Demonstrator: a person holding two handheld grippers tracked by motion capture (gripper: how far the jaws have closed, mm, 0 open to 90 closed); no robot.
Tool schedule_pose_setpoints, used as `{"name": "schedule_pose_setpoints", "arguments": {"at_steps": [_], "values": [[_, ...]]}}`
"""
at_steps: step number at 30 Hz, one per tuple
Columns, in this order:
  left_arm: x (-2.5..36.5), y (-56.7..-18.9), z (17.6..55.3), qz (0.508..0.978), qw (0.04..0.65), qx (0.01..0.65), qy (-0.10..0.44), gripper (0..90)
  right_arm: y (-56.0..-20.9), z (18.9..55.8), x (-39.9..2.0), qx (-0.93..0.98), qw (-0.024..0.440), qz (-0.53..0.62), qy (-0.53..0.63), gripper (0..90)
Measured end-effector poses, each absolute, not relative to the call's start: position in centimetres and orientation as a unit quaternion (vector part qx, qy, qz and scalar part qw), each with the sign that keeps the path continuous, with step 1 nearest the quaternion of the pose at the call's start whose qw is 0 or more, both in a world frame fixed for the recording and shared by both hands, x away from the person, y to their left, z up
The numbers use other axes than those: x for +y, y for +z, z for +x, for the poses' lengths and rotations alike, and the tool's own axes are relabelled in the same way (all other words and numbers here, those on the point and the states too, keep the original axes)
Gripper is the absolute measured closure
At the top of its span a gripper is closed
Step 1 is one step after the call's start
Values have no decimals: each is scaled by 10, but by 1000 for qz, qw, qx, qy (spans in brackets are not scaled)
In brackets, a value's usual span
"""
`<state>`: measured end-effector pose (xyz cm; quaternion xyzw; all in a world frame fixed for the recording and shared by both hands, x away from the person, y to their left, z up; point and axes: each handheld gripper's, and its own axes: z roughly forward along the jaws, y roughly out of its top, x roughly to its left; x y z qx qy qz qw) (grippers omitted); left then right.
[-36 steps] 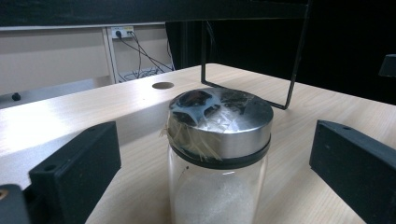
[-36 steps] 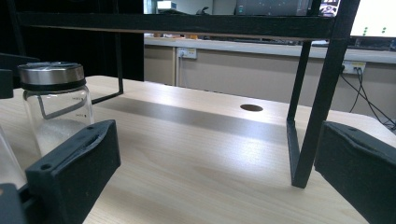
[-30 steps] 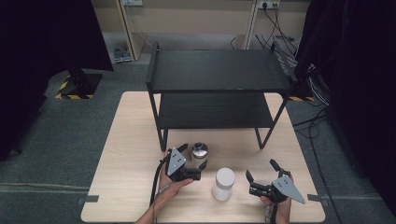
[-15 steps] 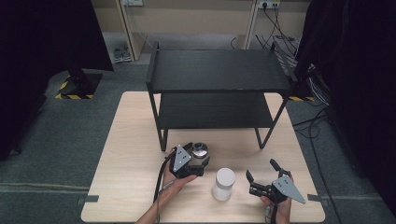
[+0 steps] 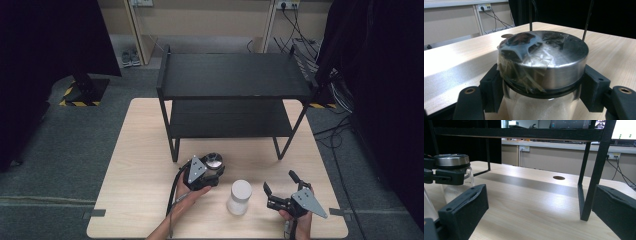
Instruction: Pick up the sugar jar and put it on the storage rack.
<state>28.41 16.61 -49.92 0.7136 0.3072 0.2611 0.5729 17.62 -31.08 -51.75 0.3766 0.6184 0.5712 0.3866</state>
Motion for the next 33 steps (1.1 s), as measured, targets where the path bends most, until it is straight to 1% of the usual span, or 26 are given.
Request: {"name": "schedule_pose_setpoints", "arguments": {"at_steps": [14, 26, 33], "values": [[165, -493, 279, 717, 575, 300, 256, 312, -518, 176, -311, 618, 386, 376, 572, 10], [168, -465, 273, 724, 587, 273, 240, 313, -518, 176, -311, 616, 387, 377, 573, 9], [176, -446, 269, 720, 598, 270, 227, 313, -517, 176, -311, 616, 387, 379, 573, 9]]}}
